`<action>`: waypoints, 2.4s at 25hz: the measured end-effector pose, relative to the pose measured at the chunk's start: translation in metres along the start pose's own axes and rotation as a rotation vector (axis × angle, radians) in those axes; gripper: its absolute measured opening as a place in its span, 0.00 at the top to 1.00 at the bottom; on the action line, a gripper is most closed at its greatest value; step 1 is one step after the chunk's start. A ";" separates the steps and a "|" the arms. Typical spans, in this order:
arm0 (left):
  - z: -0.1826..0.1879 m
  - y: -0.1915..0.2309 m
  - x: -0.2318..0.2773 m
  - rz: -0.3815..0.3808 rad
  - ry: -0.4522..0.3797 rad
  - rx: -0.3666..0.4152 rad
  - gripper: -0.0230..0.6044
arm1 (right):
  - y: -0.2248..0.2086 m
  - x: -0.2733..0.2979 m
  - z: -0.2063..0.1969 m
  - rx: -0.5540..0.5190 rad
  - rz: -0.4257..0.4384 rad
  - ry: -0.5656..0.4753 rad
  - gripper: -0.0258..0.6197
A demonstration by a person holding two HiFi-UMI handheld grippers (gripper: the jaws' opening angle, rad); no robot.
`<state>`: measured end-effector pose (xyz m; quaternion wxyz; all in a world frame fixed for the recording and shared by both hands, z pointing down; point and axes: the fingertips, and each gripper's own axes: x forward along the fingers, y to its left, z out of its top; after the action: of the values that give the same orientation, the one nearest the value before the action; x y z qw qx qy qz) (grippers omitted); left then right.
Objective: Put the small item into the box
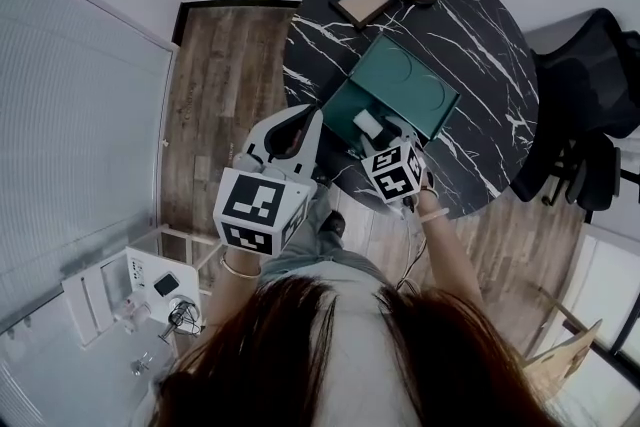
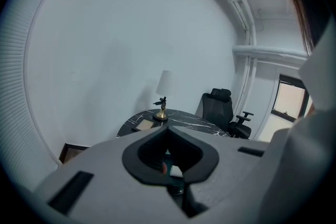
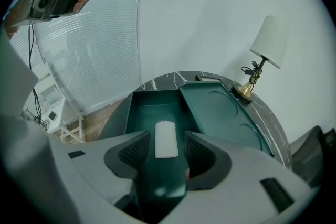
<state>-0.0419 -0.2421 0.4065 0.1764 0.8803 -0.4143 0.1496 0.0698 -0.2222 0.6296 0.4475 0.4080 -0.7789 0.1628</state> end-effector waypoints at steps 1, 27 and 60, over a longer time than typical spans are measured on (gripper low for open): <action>0.000 -0.002 -0.002 0.000 -0.002 0.002 0.95 | 0.000 -0.003 0.001 0.006 -0.004 -0.007 0.62; 0.002 -0.065 -0.067 0.050 -0.062 0.062 0.95 | 0.007 -0.089 -0.004 0.182 -0.071 -0.232 0.75; 0.003 -0.160 -0.158 0.030 -0.177 0.167 0.95 | 0.048 -0.279 0.003 0.300 -0.248 -0.657 0.92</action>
<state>-0.0131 -0.0415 0.3097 0.0630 0.8954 -0.4275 0.1077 0.1051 -0.0575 0.4017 0.1258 0.5904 -0.7932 0.0802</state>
